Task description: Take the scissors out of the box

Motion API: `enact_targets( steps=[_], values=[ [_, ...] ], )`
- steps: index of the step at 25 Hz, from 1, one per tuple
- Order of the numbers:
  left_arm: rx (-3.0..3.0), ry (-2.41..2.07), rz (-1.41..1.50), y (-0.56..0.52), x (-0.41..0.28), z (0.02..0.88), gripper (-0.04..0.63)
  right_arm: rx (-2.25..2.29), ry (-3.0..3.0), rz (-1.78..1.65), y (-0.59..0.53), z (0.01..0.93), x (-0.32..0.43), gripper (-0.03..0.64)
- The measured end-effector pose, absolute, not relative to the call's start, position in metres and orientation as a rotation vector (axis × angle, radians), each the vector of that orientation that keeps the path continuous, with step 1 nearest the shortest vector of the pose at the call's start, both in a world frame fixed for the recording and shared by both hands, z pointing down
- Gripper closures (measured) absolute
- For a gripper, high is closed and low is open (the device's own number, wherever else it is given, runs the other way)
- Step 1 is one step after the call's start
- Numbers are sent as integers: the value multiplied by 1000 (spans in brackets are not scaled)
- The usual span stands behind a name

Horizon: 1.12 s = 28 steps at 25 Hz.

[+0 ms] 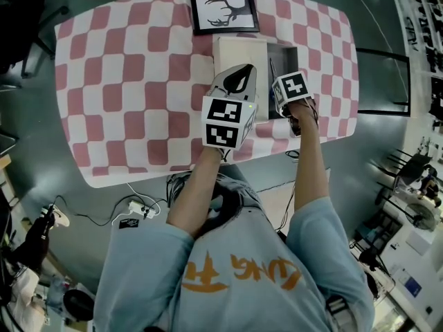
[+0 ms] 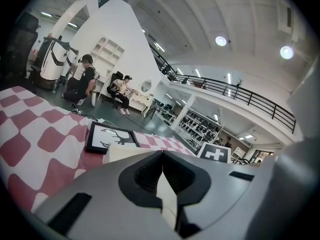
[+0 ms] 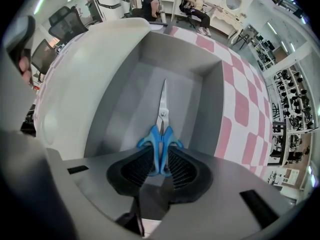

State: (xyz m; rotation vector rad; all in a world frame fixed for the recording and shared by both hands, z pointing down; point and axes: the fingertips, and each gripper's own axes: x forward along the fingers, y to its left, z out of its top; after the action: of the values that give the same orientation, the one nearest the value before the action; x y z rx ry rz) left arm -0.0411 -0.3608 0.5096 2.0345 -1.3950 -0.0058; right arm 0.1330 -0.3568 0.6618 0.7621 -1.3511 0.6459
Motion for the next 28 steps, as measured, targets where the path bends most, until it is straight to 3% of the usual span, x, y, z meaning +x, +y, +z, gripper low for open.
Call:
enact_targets(
  steps=[28],
  values=[
    [2095,-1464,30,-349,-48,485,575,966,-1675,742,-350,619,114,535]
  ],
)
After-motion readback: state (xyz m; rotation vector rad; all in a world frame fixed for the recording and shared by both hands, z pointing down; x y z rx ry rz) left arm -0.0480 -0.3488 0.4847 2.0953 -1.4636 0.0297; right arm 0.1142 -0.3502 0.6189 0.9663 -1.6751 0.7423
